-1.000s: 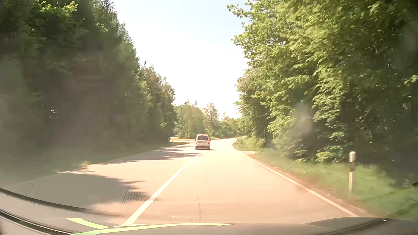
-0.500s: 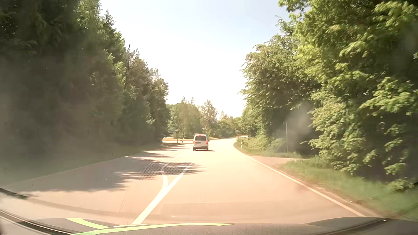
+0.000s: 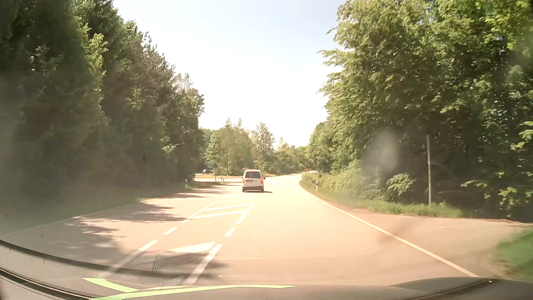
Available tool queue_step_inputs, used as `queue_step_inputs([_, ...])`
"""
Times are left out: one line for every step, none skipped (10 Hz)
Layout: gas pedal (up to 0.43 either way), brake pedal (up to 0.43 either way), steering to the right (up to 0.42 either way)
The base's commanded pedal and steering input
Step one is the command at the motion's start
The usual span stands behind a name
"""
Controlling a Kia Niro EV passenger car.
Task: Follow the waypoints while adhering to traffic rules and regulations
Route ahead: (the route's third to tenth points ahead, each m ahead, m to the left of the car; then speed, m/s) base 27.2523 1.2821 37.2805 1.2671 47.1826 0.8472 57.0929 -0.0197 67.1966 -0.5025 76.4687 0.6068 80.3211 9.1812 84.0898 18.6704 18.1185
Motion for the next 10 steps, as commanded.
queue_step_inputs([0.000, 0.232, -0.002])
queue_step_inputs([0.000, 0.232, -0.003])
queue_step_inputs([0.000, 0.232, -0.004])
queue_step_inputs([0.000, 0.238, -0.005])
queue_step_inputs([0.000, 0.244, -0.006])
queue_step_inputs([0.000, 0.244, -0.006])
queue_step_inputs([0.000, 0.250, -0.006])
queue_step_inputs([0.000, 0.256, -0.006])
queue_step_inputs([0.000, 0.256, -0.005])
queue_step_inputs([0.000, 0.256, -0.003])
